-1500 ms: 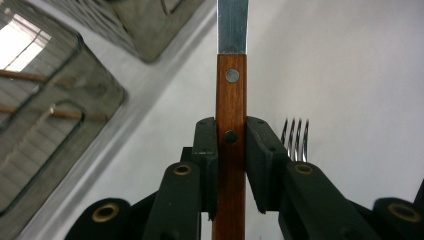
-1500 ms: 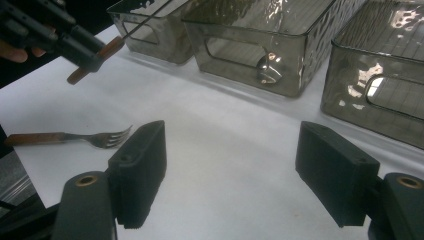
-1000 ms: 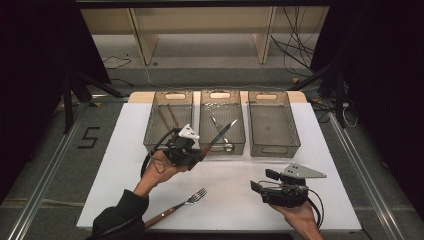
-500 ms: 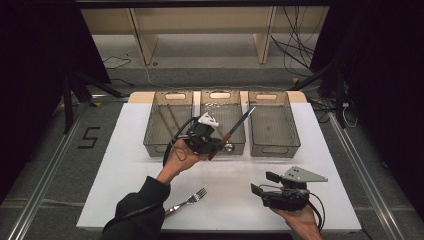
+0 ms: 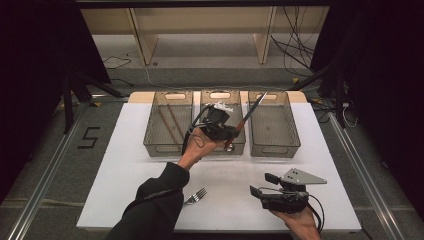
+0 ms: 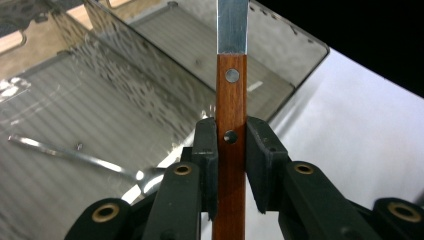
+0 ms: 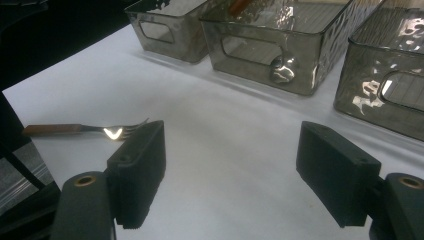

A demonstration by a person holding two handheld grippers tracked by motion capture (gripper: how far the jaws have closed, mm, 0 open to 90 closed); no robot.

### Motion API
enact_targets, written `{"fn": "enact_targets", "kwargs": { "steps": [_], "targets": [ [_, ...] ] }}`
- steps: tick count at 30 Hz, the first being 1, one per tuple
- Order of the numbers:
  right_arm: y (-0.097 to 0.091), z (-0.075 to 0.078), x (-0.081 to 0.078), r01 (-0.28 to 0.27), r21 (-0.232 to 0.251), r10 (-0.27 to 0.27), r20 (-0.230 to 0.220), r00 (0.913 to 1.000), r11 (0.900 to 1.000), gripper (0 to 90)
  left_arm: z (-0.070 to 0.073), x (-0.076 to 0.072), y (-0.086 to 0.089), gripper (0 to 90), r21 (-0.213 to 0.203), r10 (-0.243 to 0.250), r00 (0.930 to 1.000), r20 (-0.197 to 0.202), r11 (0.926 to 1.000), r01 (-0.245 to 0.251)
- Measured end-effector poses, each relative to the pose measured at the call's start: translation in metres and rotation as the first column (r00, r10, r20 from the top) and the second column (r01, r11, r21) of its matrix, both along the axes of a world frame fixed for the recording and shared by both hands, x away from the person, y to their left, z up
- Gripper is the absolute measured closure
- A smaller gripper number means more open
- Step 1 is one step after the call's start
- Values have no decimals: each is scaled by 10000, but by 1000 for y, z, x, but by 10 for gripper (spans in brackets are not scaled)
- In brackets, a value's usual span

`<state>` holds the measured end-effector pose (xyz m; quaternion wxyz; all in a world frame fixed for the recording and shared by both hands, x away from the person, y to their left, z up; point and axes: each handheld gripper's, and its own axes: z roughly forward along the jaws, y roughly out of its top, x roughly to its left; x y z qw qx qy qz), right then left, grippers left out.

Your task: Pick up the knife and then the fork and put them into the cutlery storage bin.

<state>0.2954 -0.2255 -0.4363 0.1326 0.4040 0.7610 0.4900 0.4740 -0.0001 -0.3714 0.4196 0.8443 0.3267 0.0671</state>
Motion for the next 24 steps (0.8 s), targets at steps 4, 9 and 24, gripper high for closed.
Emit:
{"fn": "enact_targets", "kwargs": {
  "steps": [4, 9, 24],
  "targets": [
    [0, 0, 0, -39, 23, 39, -21, 10000, 10000, 287, 1, 8, -12, 757, -174, -46, 9999, -121, 9998, 44],
    [0, -1, 0, -82, 32, 82, -19, 10000, 10000, 286, 1, 16, -27, 757, -206, -29, 9999, -126, 9998, 27],
    [0, -2, 0, -156, 45, 157, -102, 9998, 9999, 286, -1, 35, -59, 757, -472, 51, 9991, -411, 9989, -70]
  ]
}}
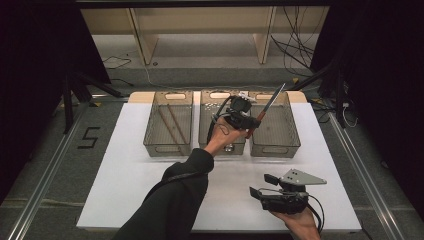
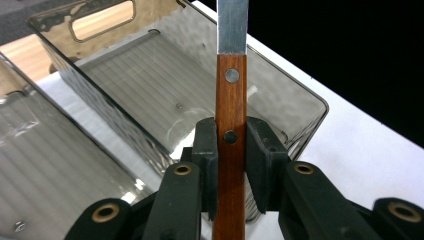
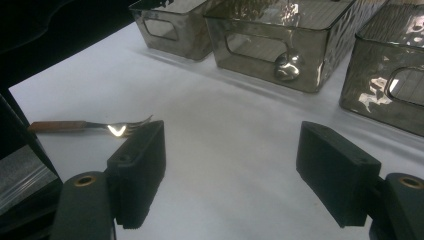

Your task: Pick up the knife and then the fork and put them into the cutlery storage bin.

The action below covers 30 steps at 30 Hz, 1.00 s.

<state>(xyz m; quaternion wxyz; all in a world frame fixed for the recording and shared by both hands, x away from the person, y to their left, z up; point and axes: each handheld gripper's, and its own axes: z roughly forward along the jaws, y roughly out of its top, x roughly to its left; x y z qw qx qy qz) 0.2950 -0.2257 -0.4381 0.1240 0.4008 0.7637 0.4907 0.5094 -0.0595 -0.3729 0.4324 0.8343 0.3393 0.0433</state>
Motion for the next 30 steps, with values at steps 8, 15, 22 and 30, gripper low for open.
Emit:
{"fn": "enact_targets", "kwargs": {
  "steps": [8, 15, 22, 30],
  "targets": [
    [0, -1, 1, -57, -28, 57, -22, 10000, 10000, 286, -5, 4, -11, 757, -89, 43, 9999, -160, 10000, -45],
    [0, -1, 1, -89, -23, 89, -19, 10000, 10000, 286, -9, 8, -14, 757, -308, 237, 9990, -375, 9992, -249],
    [1, -1, 1, -147, -28, 147, -7, 9999, 9999, 286, -13, 9, -19, 757, -372, 319, 9983, -491, 9987, -337],
    [1, -1, 0, -180, -29, 180, -6, 9998, 9998, 286, -16, 8, -28, 757, -309, 235, 9981, -571, 9992, -253]
  ]
}}
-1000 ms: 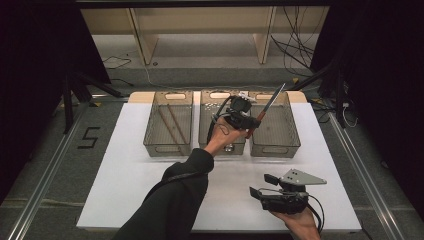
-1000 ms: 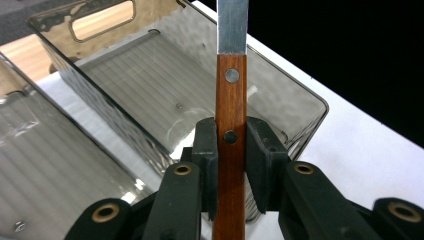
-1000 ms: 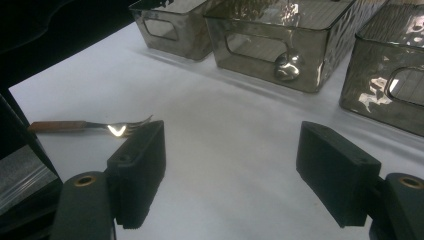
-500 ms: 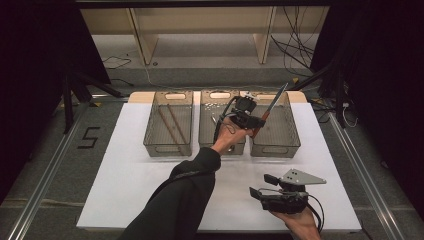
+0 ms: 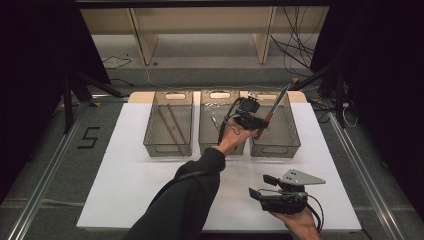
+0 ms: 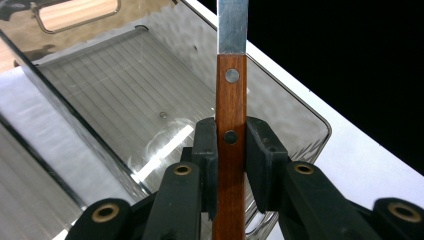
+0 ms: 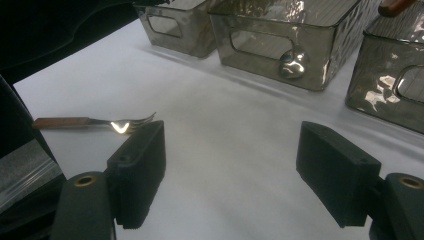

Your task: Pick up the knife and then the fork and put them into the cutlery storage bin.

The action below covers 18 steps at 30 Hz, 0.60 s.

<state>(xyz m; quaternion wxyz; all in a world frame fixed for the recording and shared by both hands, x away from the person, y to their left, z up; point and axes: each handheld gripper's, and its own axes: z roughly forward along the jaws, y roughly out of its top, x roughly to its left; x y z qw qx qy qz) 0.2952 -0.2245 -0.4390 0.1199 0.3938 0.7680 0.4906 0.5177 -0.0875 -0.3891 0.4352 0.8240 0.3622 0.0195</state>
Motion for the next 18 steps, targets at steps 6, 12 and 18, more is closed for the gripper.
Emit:
{"fn": "enact_targets", "kwargs": {
  "steps": [6, 12, 18],
  "targets": [
    [0, 0, 0, -26, -4, 26, 8, 10000, 10000, 286, -8, 0, -4, 756, 67, 88, 9998, -160, 9999, -87],
    [0, 1, 0, -28, -6, 28, 21, 10000, 10000, 287, -10, 1, -5, 755, 191, 204, 9994, -283, 9996, -199],
    [0, 1, 0, -42, 3, 42, 11, 10000, 10000, 287, -15, 2, -5, 753, 348, 308, 9987, -418, 9990, -293]
  ]
}}
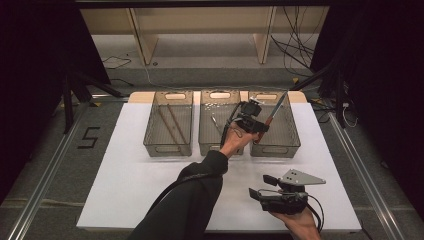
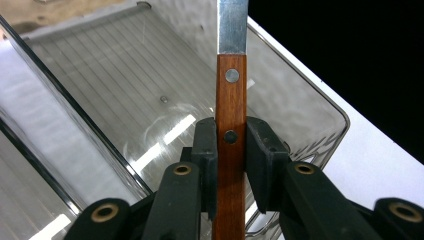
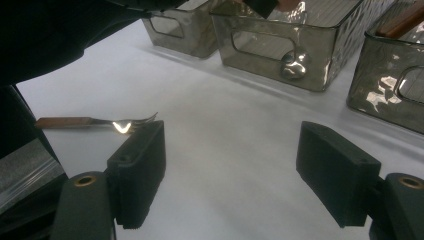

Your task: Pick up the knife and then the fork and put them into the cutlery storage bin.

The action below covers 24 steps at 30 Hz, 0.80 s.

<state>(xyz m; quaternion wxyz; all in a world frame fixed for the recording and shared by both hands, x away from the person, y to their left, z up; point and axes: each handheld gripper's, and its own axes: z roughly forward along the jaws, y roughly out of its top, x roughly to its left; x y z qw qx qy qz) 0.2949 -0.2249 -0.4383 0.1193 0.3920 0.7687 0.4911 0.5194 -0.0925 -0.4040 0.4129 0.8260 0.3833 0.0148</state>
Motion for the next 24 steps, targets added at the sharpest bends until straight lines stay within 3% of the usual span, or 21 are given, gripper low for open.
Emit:
{"fn": "enact_targets", "kwargs": {
  "steps": [4, 9, 14, 24],
  "targets": [
    [0, 0, 0, 8, 7, -8, -13, 10000, 10000, 287, 0, 0, 1, 727, -23, 239, 9997, -102, 9997, -240],
    [0, 0, 0, -1, -6, 1, -5, 10000, 10000, 287, 9, 0, 7, 556, -246, 427, 9990, -89, 9988, -429],
    [0, 0, 0, 27, -1, -27, -36, 10000, 10000, 287, 22, -3, 16, 445, -164, 216, 9998, -46, 9996, -217],
    [1, 0, 0, 76, -53, -76, -2, 10000, 10000, 286, 48, -22, 49, 322, -161, -287, 9993, 225, 9994, 291]
  ]
}}
